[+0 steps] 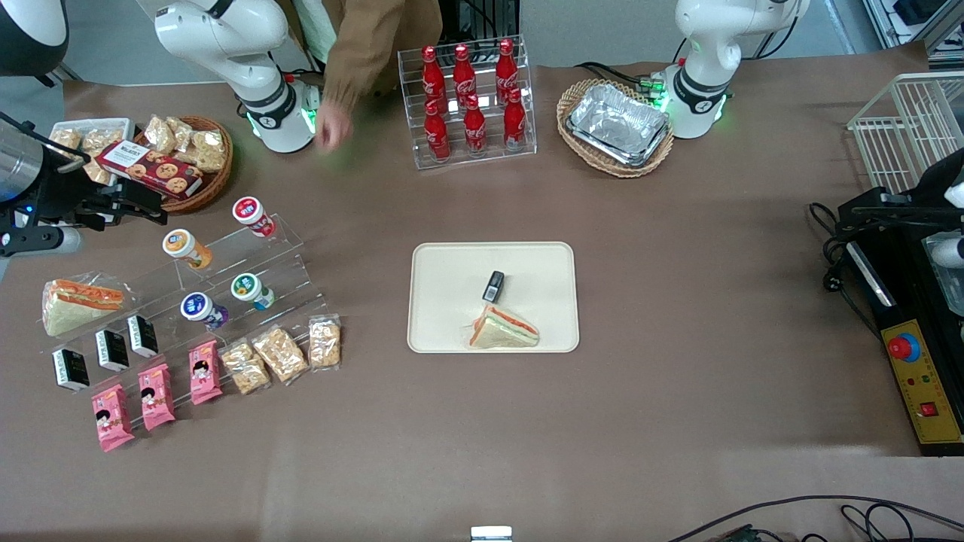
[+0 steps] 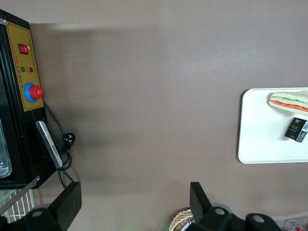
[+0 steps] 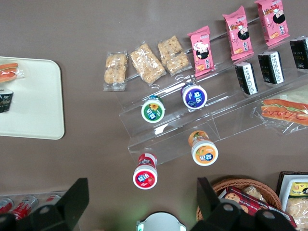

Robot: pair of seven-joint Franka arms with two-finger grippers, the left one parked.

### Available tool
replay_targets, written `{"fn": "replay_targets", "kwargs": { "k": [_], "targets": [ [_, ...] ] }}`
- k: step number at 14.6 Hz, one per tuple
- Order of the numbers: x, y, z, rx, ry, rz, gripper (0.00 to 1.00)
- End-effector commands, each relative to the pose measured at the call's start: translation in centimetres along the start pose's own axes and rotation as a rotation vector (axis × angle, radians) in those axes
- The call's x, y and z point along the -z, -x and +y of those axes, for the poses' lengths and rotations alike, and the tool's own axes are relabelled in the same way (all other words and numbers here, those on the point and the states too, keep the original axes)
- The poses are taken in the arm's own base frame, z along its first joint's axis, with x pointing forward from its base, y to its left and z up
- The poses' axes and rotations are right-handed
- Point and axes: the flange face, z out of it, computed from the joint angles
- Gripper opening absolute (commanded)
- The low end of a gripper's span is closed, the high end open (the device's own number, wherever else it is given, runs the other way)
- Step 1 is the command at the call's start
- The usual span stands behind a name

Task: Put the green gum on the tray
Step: 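Move the right gripper from rest toward the snack rack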

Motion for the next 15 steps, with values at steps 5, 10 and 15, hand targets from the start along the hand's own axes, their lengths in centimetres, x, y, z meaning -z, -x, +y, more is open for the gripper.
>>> {"fn": "replay_targets", "kwargs": {
  "k": [5,10,15],
  "targets": [
    [0.5,0.0,0.2,0.002,0.02,-0.002,1.0],
    [0.2,0.6,0.2,0.01,0.018,-0.035,1.0],
    [-1.1,2.6,0.3,0.011,0.014,-0.056,1.0]
  ]
}}
